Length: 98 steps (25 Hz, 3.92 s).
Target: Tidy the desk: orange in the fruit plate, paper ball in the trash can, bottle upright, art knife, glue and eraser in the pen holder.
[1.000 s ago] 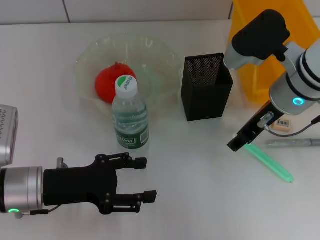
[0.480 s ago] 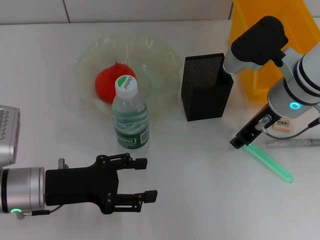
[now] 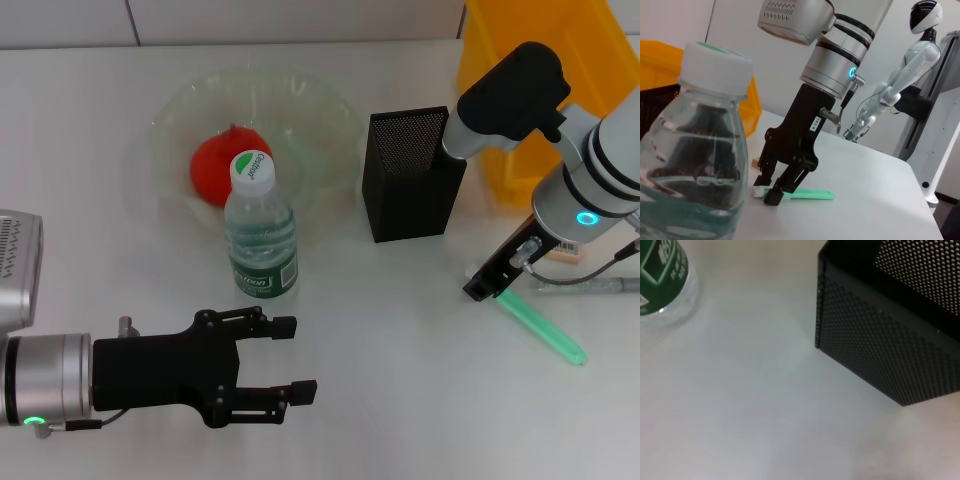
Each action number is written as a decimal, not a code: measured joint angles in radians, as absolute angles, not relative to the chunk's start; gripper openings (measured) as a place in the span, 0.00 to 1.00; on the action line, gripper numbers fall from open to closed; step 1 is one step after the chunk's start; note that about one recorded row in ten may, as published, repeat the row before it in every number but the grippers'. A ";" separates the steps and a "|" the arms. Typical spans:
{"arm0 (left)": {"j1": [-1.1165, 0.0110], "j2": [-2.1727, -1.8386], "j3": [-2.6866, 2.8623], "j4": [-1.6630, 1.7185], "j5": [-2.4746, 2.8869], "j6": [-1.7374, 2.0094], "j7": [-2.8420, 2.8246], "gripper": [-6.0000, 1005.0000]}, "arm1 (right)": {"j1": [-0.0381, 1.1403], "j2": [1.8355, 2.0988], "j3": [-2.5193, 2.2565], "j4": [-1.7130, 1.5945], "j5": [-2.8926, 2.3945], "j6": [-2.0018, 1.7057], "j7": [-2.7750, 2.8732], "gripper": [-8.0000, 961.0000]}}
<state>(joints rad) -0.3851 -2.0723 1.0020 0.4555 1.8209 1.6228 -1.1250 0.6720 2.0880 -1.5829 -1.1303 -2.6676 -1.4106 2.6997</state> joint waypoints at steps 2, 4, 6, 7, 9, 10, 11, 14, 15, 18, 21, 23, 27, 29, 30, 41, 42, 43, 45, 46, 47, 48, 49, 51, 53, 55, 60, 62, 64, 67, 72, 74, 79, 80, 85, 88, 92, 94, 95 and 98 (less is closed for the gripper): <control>-0.385 -2.072 1.003 0.455 1.821 1.623 -1.126 0.79 | 0.672 2.088 -1.592 -1.130 -2.668 -1.410 2.700 0.36; -0.385 -2.072 1.004 0.454 1.821 1.623 -1.126 0.79 | 0.670 2.088 -1.601 -1.130 -2.668 -1.410 2.699 0.35; -0.385 -2.072 1.006 0.454 1.821 1.623 -1.126 0.79 | 0.667 2.088 -1.605 -1.131 -2.668 -1.409 2.698 0.33; -0.385 -2.072 1.007 0.454 1.820 1.623 -1.126 0.79 | 0.666 2.088 -1.605 -1.132 -2.668 -1.408 2.698 0.30; -0.385 -2.072 1.011 0.454 1.820 1.623 -1.126 0.79 | 0.661 2.088 -1.605 -1.138 -2.667 -1.408 2.697 0.25; -0.385 -2.072 1.012 0.453 1.820 1.623 -1.126 0.79 | 0.657 2.088 -1.605 -1.144 -2.667 -1.408 2.697 0.23; -0.385 -2.072 1.012 0.452 1.820 1.623 -1.126 0.79 | 0.651 2.088 -1.605 -1.153 -2.665 -1.410 2.697 0.22; -0.385 -2.072 1.012 0.442 1.819 1.623 -1.126 0.79 | 0.591 2.084 -1.590 -1.267 -2.641 -1.438 2.684 0.19; -0.385 -2.072 1.012 0.442 1.819 1.623 -1.126 0.79 | 0.591 2.084 -1.590 -1.267 -2.641 -1.438 2.684 0.19; -0.385 -2.072 1.012 0.440 1.819 1.623 -1.126 0.79 | 0.534 2.084 -1.511 -1.386 -2.594 -1.482 2.632 0.21; -0.385 -2.072 1.013 0.440 1.820 1.623 -1.126 0.79 | 0.475 2.084 -1.361 -1.493 -2.459 -1.538 2.542 0.22; -0.385 -2.072 1.012 0.440 1.820 1.623 -1.126 0.79 | 0.439 2.083 -1.247 -1.537 -2.328 -1.562 2.471 0.22; -0.385 -2.072 1.012 0.440 1.820 1.623 -1.126 0.79 | 0.386 2.082 -1.054 -1.520 -2.050 -1.576 2.320 0.24; -0.385 -2.072 1.012 0.438 1.820 1.623 -1.126 0.79 | 0.370 2.081 -0.938 -1.400 -1.857 -1.567 2.161 0.25; -0.385 -2.072 1.012 0.438 1.820 1.623 -1.126 0.79 | 0.370 2.081 -0.938 -1.400 -1.857 -1.567 2.161 0.25; -0.385 -2.074 1.012 0.430 1.813 1.623 -1.119 0.79 | 0.481 2.077 -0.701 -0.610 -1.388 -1.563 1.344 0.29; -0.385 -2.074 1.012 0.429 1.813 1.623 -1.119 0.79 | 0.493 2.079 -0.697 -0.565 -1.369 -1.560 1.284 0.29; -0.385 -2.074 1.012 0.429 1.812 1.622 -1.119 0.79 | 0.503 2.080 -0.697 -0.530 -1.359 -1.556 1.239 0.30; -0.385 -2.074 1.012 0.429 1.812 1.621 -1.118 0.79 | 0.526 2.081 -0.699 -0.466 -1.346 -1.543 1.168 0.31; -0.385 -2.074 1.011 0.429 1.812 1.621 -1.118 0.79 | 0.535 2.081 -0.700 -0.448 -1.346 -1.533 1.157 0.31; -0.385 -2.074 1.011 0.429 1.812 1.621 -1.118 0.79 | 0.544 2.081 -0.703 -0.432 -1.347 -1.520 1.153 0.31; -0.385 -2.074 1.011 0.429 1.812 1.621 -1.118 0.79 | 0.548 2.080 -0.704 -0.426 -1.350 -1.510 1.154 0.32; -0.386 -2.074 1.010 0.429 1.812 1.621 -1.118 0.79 | 0.552 2.079 -0.706 -0.421 -1.354 -1.496 1.171 0.32; -0.386 -2.074 1.009 0.429 1.812 1.621 -1.118 0.79 | 0.552 2.079 -0.706 -0.421 -1.354 -1.493 1.178 0.33; -0.386 -2.074 1.007 0.429 1.812 1.621 -1.118 0.79 | 0.552 2.079 -0.706 -0.422 -1.354 -1.491 1.189 0.34; -0.386 -2.074 1.008 0.429 1.812 1.621 -1.118 0.79 | 0.551 2.077 -0.706 -0.427 -1.354 -1.493 1.201 0.34; -0.387 -2.074 1.011 0.430 1.812 1.622 -1.118 0.79 | 0.538 2.074 -0.720 -0.498 -1.391 -1.516 1.287 0.36; -0.387 -2.074 1.012 0.429 1.812 1.624 -1.118 0.79 | 0.521 2.067 -0.740 -0.605 -1.452 -1.544 1.390 0.44; -0.387 -2.074 1.012 0.430 1.812 1.626 -1.118 0.79 | 0.504 2.036 -0.759 -0.860 -1.609 -1.638 1.657 0.58; -0.387 -2.074 1.011 0.430 1.812 1.630 -1.118 0.79 | 0.509 2.008 -0.760 -1.013 -1.712 -1.736 1.808 0.58; -0.389 -2.074 1.010 0.430 1.811 1.630 -1.118 0.79 | 0.567 1.951 -0.760 -1.370 -1.997 -2.038 2.098 0.58; -0.392 -2.074 1.006 0.430 1.811 1.629 -1.118 0.79 | 0.588 1.951 -0.794 -1.521 -2.169 -2.112 2.178 0.58; -0.399 -2.074 1.006 0.430 1.810 1.626 -1.124 0.79 | 0.596 2.000 -0.865 -1.607 -2.446 -2.042 2.368 0.58; -0.399 -2.074 1.006 0.430 1.810 1.626 -1.124 0.79 | 0.595 2.017 -0.868 -1.609 -2.492 -2.022 2.396 0.58; -0.401 -2.074 1.003 0.430 1.808 1.624 -1.124 0.79 | 0.572 2.082 -0.877 -1.588 -2.660 -1.945 2.431 0.58; -0.405 -2.073 1.003 0.430 1.808 1.623 -1.122 0.79 | 0.557 2.083 -0.904 -1.526 -2.702 -1.875 2.488 0.58; -0.411 -2.072 1.010 0.430 1.809 1.621 -1.123 0.79 | 0.549 2.081 -0.908 -1.427 -2.730 -1.737 2.592 0.58; -0.412 -2.072 1.010 0.430 1.808 1.621 -1.124 0.79 | 0.548 2.080 -0.907 -1.393 -2.734 -1.694 2.622 0.58; -0.412 -2.072 1.009 0.430 1.808 1.622 -1.125 0.79 | 0.548 2.080 -0.907 -1.393 -2.734 -1.694 2.622 0.58; -0.412 -2.071 1.011 0.429 1.808 1.626 -1.125 0.79 | 0.552 2.079 -0.907 -1.347 -2.737 -1.657 2.639 0.58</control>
<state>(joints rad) -0.4117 -2.0709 1.0106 0.4295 1.8084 1.6257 -1.1252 0.5525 2.0792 -0.9066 -1.3475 -2.7371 -1.6566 2.6390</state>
